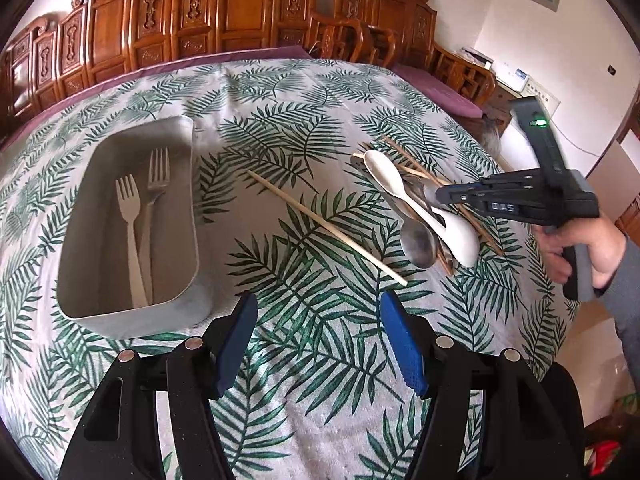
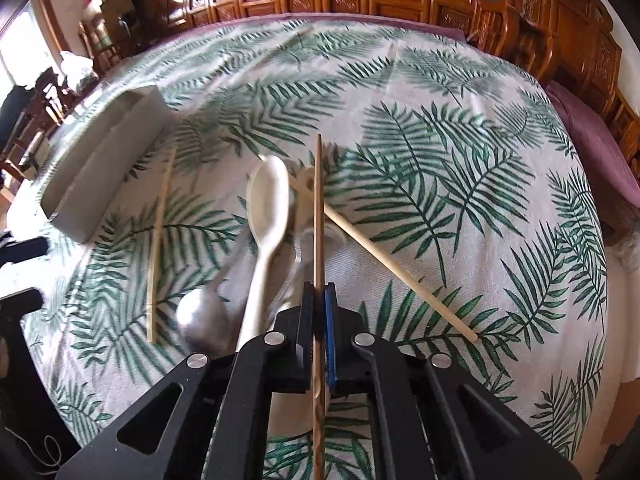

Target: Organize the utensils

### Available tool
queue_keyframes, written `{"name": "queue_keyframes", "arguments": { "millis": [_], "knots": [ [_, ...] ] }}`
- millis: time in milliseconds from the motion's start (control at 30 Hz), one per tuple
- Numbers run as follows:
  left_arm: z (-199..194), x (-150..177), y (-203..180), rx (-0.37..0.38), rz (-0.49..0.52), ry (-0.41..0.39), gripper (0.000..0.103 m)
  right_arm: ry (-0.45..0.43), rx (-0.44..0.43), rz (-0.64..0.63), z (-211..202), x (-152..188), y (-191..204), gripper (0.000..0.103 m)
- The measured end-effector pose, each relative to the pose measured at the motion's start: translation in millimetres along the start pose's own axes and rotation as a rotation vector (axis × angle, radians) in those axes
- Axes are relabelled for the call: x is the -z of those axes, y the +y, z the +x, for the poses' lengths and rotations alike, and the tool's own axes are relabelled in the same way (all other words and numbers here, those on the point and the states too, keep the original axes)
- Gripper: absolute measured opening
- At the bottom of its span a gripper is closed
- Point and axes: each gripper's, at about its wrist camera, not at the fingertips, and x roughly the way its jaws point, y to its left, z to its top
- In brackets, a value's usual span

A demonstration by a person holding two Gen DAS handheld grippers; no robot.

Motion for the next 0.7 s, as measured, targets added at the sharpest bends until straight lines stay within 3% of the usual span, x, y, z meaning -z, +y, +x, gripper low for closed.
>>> {"name": "queue_keyframes", "arguments": {
  "millis": [267, 700],
  "knots": [
    [28.6, -20.9, -8.8, -0.012, -0.025, 0.025, 0.061, -0.102, 0.016, 0.012, -33.9, 13.0, 5.5, 0.006],
    [84.6, -53.9, -17.6, -0.105, -0.020, 0.082, 0.058, -0.138, 0.025, 0.083, -42.3, 30.8, -5.8, 0.006]
  ]
}}
